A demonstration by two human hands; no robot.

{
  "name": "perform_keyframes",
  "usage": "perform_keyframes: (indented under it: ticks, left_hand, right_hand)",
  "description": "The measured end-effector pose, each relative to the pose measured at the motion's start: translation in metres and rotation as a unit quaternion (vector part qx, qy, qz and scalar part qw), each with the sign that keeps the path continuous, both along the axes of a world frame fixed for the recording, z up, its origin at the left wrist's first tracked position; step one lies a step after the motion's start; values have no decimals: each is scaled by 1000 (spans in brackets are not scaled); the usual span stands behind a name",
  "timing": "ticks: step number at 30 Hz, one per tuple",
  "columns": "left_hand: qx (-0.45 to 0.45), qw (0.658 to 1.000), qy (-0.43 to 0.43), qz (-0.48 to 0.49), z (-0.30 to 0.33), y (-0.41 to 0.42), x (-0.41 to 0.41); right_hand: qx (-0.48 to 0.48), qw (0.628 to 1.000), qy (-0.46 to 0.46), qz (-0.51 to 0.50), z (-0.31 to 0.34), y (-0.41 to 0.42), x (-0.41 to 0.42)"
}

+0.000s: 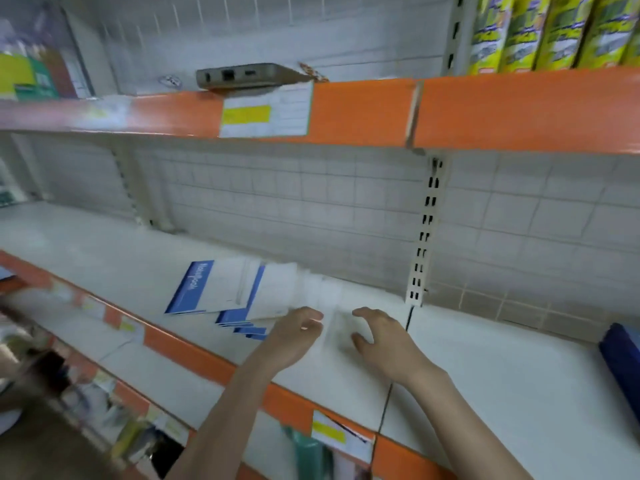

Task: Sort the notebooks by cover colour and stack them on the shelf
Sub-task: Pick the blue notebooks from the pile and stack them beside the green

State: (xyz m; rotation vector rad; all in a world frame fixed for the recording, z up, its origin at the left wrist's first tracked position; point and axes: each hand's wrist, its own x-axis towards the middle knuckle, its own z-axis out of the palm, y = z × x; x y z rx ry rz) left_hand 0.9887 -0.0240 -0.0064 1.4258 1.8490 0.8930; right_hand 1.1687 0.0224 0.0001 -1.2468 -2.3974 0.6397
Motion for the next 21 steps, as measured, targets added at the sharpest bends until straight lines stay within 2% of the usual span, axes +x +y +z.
perform_keyframes:
  ticks: [4,17,21]
  left_hand:
    - [-11,999,30,3,6,-15,-46]
    - [-32,998,15,46,8,-35,-160]
    - [-35,998,39,39,5,-26,-202]
  right_hand:
    - [-1,1000,-4,2,-3,-6,-41]
    - [21,999,-12,46,2,-5,-155]
    - [26,998,-9,48,0,8,-196]
